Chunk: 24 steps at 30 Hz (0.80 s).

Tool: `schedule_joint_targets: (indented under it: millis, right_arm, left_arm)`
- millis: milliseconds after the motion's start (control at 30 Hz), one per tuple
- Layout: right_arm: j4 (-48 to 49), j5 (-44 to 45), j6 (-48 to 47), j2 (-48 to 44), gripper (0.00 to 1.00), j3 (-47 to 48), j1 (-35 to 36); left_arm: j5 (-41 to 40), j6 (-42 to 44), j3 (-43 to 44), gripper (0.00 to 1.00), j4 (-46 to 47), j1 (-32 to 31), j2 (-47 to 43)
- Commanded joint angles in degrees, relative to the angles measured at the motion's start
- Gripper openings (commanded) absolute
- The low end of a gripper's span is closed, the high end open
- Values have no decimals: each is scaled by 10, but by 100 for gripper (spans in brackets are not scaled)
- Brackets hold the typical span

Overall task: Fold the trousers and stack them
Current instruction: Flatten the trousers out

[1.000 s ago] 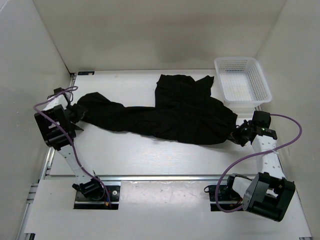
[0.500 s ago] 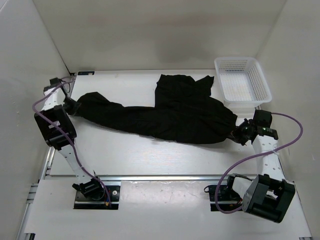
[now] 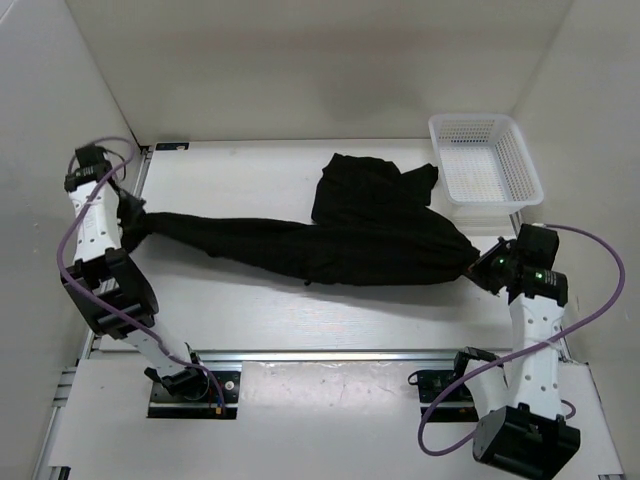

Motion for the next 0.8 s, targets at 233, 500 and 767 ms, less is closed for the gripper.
schedule_joint_targets:
  millis: [233, 500, 767]
  right_arm:
    - [-61, 41, 3, -19, 100, 7, -2]
    - [42, -16, -27, 80, 51, 105, 3]
    - [128, 18, -14, 306, 3, 156, 46]
  left_arm:
    - [-2, 43, -48, 81, 6, 11, -80]
    - [-20, 110, 133, 83, -23, -206, -29]
    - [14, 140, 354, 87, -67, -454, 229]
